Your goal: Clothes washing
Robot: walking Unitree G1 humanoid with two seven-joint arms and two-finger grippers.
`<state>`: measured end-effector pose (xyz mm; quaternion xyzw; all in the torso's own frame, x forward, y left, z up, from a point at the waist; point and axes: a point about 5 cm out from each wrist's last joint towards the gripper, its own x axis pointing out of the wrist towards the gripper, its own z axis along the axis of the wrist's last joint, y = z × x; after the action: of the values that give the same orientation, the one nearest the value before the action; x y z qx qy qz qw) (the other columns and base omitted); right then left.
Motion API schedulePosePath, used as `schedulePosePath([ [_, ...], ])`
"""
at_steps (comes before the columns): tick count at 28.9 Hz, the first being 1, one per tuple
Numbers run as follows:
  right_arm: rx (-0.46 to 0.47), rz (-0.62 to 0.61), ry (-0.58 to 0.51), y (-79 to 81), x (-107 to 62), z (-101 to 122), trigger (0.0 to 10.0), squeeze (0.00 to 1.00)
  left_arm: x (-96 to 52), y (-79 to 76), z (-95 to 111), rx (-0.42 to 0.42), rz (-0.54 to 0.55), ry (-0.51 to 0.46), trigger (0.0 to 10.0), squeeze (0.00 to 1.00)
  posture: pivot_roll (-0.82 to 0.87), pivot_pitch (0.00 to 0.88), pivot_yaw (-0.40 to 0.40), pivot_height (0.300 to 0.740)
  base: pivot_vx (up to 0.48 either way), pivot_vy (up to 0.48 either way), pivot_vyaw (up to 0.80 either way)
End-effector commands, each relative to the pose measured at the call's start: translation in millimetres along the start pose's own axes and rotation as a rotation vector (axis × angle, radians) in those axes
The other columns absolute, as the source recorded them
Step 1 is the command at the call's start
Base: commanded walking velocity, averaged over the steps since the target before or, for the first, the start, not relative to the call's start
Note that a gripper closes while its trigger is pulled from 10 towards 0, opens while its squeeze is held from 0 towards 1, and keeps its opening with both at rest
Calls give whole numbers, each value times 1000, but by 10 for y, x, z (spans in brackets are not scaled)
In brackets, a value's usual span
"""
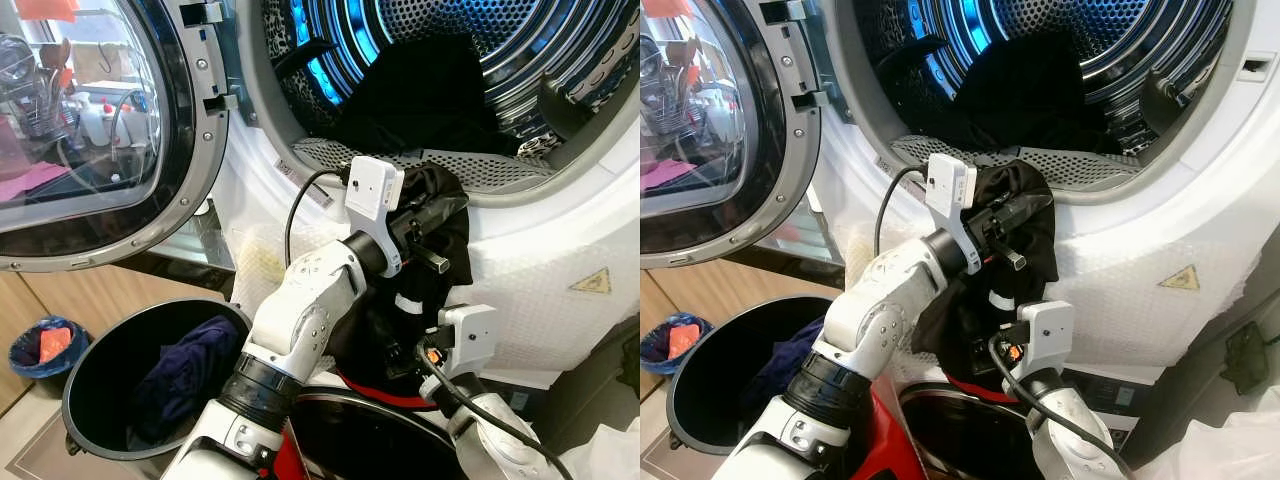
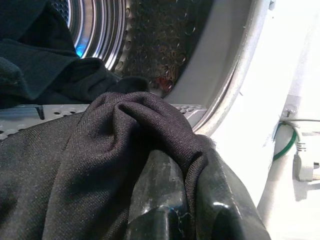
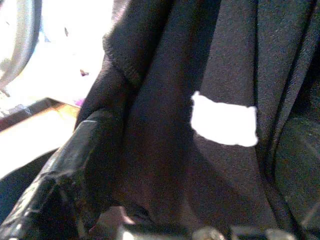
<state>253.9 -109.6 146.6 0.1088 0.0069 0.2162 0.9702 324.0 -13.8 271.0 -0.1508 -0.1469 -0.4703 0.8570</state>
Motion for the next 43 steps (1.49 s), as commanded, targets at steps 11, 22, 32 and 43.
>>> schedulePosePath([
  [11,72,24,-12,-27,2,53,0,0,84,-112,145,17,-51,-54,10000,0,-61,4,54,740,0,0,0],
  [22,57,14,3,-107,-20,55,0,0,103,-128,196,8,-51,-72,10000,0,-59,8,51,740,0,0,0],
  [32,70,13,-1,-101,-15,63,0,0,121,-171,189,-2,-65,-74,10000,0,-64,3,52,740,0,0,0],
  [43,75,-1,-8,-143,-16,80,0,0,128,-206,193,-18,-78,-69,10000,0,-64,0,51,740,0,0,0],
])
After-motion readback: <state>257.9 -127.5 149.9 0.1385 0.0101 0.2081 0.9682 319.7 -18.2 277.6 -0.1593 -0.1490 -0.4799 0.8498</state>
